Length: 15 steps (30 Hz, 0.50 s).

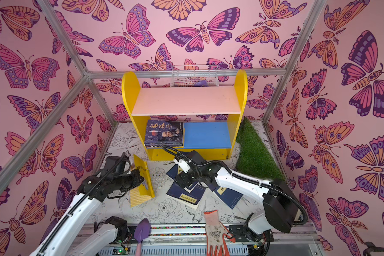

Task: Stacking books/files
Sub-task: Pick up the book from the middle-left of the table.

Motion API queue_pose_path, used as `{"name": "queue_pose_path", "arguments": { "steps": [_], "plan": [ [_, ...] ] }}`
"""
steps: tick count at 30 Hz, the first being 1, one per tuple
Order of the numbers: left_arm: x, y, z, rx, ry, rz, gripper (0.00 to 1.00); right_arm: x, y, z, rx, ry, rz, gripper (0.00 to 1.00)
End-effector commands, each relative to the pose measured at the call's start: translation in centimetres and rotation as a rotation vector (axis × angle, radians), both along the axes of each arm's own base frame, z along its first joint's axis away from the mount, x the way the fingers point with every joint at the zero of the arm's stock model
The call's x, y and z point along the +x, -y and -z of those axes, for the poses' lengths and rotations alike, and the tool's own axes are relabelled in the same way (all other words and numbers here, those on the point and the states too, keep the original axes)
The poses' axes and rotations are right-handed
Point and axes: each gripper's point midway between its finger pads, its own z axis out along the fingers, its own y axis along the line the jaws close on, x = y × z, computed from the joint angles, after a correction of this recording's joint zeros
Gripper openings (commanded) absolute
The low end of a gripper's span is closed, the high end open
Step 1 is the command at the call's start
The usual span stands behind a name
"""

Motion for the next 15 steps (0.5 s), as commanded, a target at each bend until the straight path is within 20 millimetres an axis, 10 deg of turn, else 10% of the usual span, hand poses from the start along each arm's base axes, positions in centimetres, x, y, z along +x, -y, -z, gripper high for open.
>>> {"name": "queue_pose_path", "arguments": {
  "steps": [1, 8, 15],
  "plan": [
    [-0.8, 2.0, -1.7, -0.171, 0.021, 0.015, 0.00, -0.8, -1.4, -2.7, 0.206, -0.116, -0.069, 0.91],
    [-0.8, 3.0, -5.7, -0.313, 0.218, 0.046, 0.00, -0.4, -3.0, -5.5, 0.428, -0.280, -0.164, 0.96],
    [-0.9, 3.1, -8.0, -0.317, 0.355, 0.097, 0.00, -1.1, -4.4, -3.7, 0.406, -0.442, -0.241, 0.93]
  ]
}}
